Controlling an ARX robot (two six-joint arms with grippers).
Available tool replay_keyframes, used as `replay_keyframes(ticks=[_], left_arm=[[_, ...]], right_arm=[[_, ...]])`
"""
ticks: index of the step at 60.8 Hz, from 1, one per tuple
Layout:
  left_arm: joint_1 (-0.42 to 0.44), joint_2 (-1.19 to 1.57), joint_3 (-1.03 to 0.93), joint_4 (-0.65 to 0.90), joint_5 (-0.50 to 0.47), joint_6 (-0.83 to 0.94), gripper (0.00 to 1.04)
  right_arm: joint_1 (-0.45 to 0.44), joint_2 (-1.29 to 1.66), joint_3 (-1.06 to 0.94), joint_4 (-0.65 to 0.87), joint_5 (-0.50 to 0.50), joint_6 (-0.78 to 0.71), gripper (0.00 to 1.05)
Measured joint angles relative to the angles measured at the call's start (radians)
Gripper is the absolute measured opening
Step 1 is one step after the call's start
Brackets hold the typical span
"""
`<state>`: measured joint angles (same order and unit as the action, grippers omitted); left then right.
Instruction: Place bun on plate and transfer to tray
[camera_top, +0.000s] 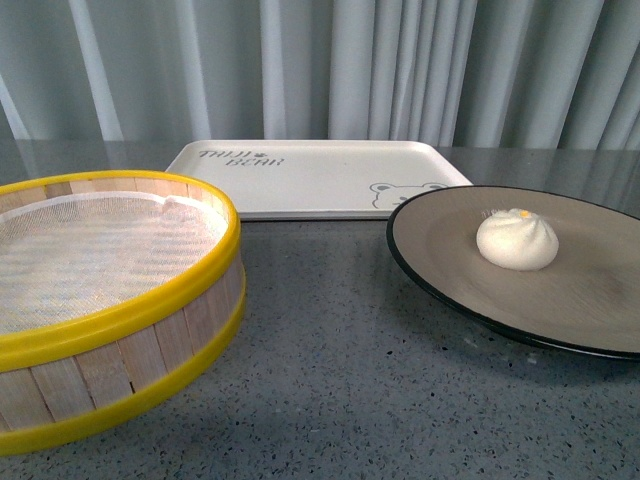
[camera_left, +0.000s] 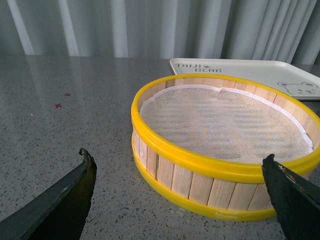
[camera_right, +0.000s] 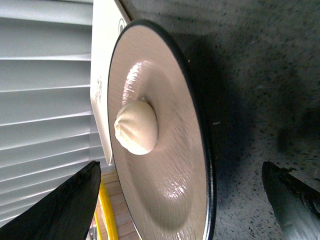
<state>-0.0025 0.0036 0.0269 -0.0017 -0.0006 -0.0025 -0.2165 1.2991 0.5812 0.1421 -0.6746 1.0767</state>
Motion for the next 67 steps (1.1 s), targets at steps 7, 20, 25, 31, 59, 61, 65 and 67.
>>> replay_keyframes(ticks=[7, 20, 25, 31, 59, 61, 65, 67], left_arm=[[0.0, 0.0, 0.0, 0.0, 0.0, 0.0, 0.98], [0.0, 0.0, 0.0, 0.0, 0.0, 0.0, 0.98], [0.0, 0.0, 0.0, 0.0, 0.0, 0.0, 0.98], [0.0, 0.0, 0.0, 0.0, 0.0, 0.0, 0.98], [0.0, 0.0, 0.0, 0.0, 0.0, 0.0, 0.98], [0.0, 0.0, 0.0, 0.0, 0.0, 0.0, 0.98], [0.0, 0.0, 0.0, 0.0, 0.0, 0.0, 0.98], [0.0, 0.0, 0.0, 0.0, 0.0, 0.0, 0.98]], right_arm=[[0.049, 0.035, 0.0, 0.04, 0.013, 0.027, 0.96], [0.091, 0.061, 0.001, 0.062, 0.019, 0.064, 0.71], [0.091, 0.061, 0.005, 0.061, 0.02, 0.064, 0.59], [0.091, 0.061, 0.008, 0.061, 0.024, 0.064, 0.42], [0.056, 0.064, 0.009, 0.043, 0.019, 0.045, 0.03], [0.054, 0.053, 0.004, 0.041, 0.019, 0.045, 0.03], [0.051, 0.024, -0.005, 0.032, 0.013, 0.045, 0.03], [0.048, 0.006, -0.01, 0.027, 0.004, 0.045, 0.03]])
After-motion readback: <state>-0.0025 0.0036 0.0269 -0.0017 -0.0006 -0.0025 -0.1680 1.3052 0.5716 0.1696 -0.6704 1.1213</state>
